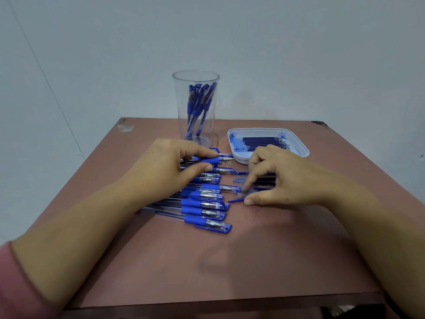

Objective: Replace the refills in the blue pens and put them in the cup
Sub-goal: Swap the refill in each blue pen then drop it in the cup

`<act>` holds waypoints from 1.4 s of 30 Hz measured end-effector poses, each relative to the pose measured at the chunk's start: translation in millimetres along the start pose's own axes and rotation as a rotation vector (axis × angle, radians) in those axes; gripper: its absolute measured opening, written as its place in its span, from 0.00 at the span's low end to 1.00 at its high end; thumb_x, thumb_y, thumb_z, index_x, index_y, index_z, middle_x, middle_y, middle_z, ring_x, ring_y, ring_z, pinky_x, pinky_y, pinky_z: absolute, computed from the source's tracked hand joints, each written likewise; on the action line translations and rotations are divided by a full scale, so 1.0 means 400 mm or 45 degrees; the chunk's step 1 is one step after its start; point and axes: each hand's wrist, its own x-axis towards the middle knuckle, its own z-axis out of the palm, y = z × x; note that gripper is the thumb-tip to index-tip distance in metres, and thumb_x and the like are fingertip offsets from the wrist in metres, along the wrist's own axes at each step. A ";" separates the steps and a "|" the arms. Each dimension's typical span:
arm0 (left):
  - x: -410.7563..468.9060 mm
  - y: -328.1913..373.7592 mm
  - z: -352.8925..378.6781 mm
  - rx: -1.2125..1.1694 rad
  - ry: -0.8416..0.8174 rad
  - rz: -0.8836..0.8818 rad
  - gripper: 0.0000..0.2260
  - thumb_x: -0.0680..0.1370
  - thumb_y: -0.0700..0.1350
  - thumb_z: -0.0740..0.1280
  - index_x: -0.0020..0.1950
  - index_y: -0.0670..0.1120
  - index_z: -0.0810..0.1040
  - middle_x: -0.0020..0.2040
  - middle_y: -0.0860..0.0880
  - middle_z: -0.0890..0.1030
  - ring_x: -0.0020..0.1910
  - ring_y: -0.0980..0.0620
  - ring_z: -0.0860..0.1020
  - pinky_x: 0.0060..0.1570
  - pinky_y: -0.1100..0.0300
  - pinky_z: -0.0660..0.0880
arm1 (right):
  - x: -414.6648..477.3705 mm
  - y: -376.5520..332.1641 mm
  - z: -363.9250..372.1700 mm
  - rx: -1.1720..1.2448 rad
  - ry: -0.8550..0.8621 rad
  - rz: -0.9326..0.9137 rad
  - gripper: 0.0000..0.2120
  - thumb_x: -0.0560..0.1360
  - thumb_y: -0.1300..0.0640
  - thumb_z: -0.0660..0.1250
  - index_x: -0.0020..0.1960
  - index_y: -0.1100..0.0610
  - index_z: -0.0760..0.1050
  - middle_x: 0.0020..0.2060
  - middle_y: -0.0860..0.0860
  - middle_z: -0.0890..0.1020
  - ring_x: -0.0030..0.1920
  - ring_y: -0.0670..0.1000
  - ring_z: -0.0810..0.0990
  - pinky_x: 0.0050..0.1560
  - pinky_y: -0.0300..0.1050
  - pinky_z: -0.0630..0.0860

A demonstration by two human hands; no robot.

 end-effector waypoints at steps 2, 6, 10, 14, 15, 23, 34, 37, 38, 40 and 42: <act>0.001 0.000 -0.001 -0.002 0.000 -0.007 0.12 0.74 0.48 0.73 0.56 0.58 0.83 0.42 0.76 0.74 0.45 0.75 0.75 0.46 0.79 0.68 | 0.005 -0.004 0.004 -0.022 -0.027 -0.005 0.08 0.67 0.42 0.75 0.45 0.39 0.82 0.46 0.39 0.72 0.53 0.39 0.69 0.48 0.27 0.64; 0.001 0.001 -0.003 0.001 -0.002 -0.014 0.12 0.74 0.48 0.73 0.56 0.58 0.83 0.40 0.76 0.74 0.45 0.74 0.75 0.44 0.79 0.67 | 0.000 -0.001 -0.005 0.064 -0.005 0.010 0.06 0.68 0.46 0.75 0.42 0.41 0.79 0.47 0.39 0.78 0.53 0.39 0.74 0.52 0.32 0.70; 0.000 0.002 -0.002 -0.001 -0.008 -0.016 0.12 0.74 0.48 0.73 0.56 0.58 0.83 0.43 0.73 0.76 0.45 0.73 0.76 0.45 0.79 0.68 | -0.002 0.009 -0.017 0.321 0.251 0.074 0.06 0.69 0.51 0.75 0.42 0.44 0.78 0.41 0.40 0.83 0.43 0.41 0.81 0.47 0.34 0.76; -0.002 0.006 0.002 -0.003 -0.047 -0.015 0.12 0.73 0.50 0.73 0.56 0.58 0.83 0.43 0.70 0.77 0.42 0.73 0.76 0.43 0.78 0.67 | 0.009 0.006 -0.004 0.324 0.312 0.023 0.08 0.70 0.52 0.75 0.42 0.41 0.76 0.42 0.36 0.81 0.44 0.41 0.80 0.46 0.31 0.75; -0.003 0.007 0.002 -0.003 -0.053 -0.016 0.12 0.73 0.50 0.73 0.56 0.58 0.83 0.42 0.70 0.77 0.41 0.73 0.75 0.42 0.78 0.67 | 0.011 0.006 0.001 0.314 0.305 0.011 0.08 0.70 0.52 0.75 0.42 0.41 0.76 0.42 0.36 0.81 0.44 0.42 0.80 0.47 0.32 0.75; -0.006 0.013 0.008 -0.046 -0.079 -0.026 0.12 0.72 0.53 0.72 0.55 0.62 0.82 0.42 0.69 0.79 0.43 0.71 0.77 0.44 0.76 0.69 | 0.016 0.004 0.005 0.367 0.343 -0.024 0.07 0.71 0.53 0.74 0.44 0.44 0.78 0.41 0.38 0.82 0.44 0.43 0.80 0.49 0.37 0.77; -0.013 0.028 0.019 -0.032 0.032 0.008 0.11 0.72 0.47 0.75 0.54 0.56 0.84 0.47 0.67 0.81 0.46 0.71 0.78 0.47 0.77 0.70 | 0.028 -0.027 0.048 0.458 0.493 -0.012 0.06 0.71 0.56 0.75 0.45 0.47 0.81 0.40 0.44 0.85 0.43 0.43 0.83 0.50 0.43 0.79; -0.015 0.025 0.022 -0.014 0.035 0.007 0.12 0.72 0.47 0.75 0.54 0.56 0.84 0.48 0.64 0.82 0.46 0.71 0.78 0.46 0.78 0.69 | 0.033 -0.025 0.061 0.456 0.498 -0.008 0.05 0.71 0.55 0.75 0.46 0.49 0.82 0.41 0.46 0.85 0.44 0.46 0.83 0.50 0.50 0.80; -0.016 0.024 0.022 -0.004 0.033 0.006 0.12 0.72 0.46 0.75 0.55 0.55 0.84 0.48 0.62 0.83 0.46 0.72 0.77 0.46 0.78 0.69 | 0.034 -0.023 0.063 0.441 0.501 -0.014 0.05 0.71 0.55 0.75 0.47 0.49 0.82 0.41 0.46 0.85 0.44 0.47 0.83 0.50 0.51 0.80; -0.015 0.026 0.022 0.022 0.029 0.014 0.12 0.72 0.46 0.75 0.55 0.55 0.84 0.48 0.61 0.83 0.44 0.74 0.76 0.46 0.79 0.69 | 0.035 -0.021 0.065 0.433 0.509 -0.025 0.05 0.71 0.54 0.75 0.47 0.48 0.82 0.42 0.45 0.85 0.44 0.47 0.83 0.49 0.52 0.80; -0.010 0.032 0.020 0.027 0.027 0.010 0.11 0.73 0.46 0.74 0.55 0.55 0.84 0.46 0.61 0.84 0.44 0.72 0.77 0.45 0.78 0.69 | 0.036 -0.026 0.060 0.481 0.503 -0.025 0.05 0.72 0.55 0.74 0.46 0.48 0.80 0.42 0.45 0.84 0.45 0.46 0.82 0.50 0.48 0.79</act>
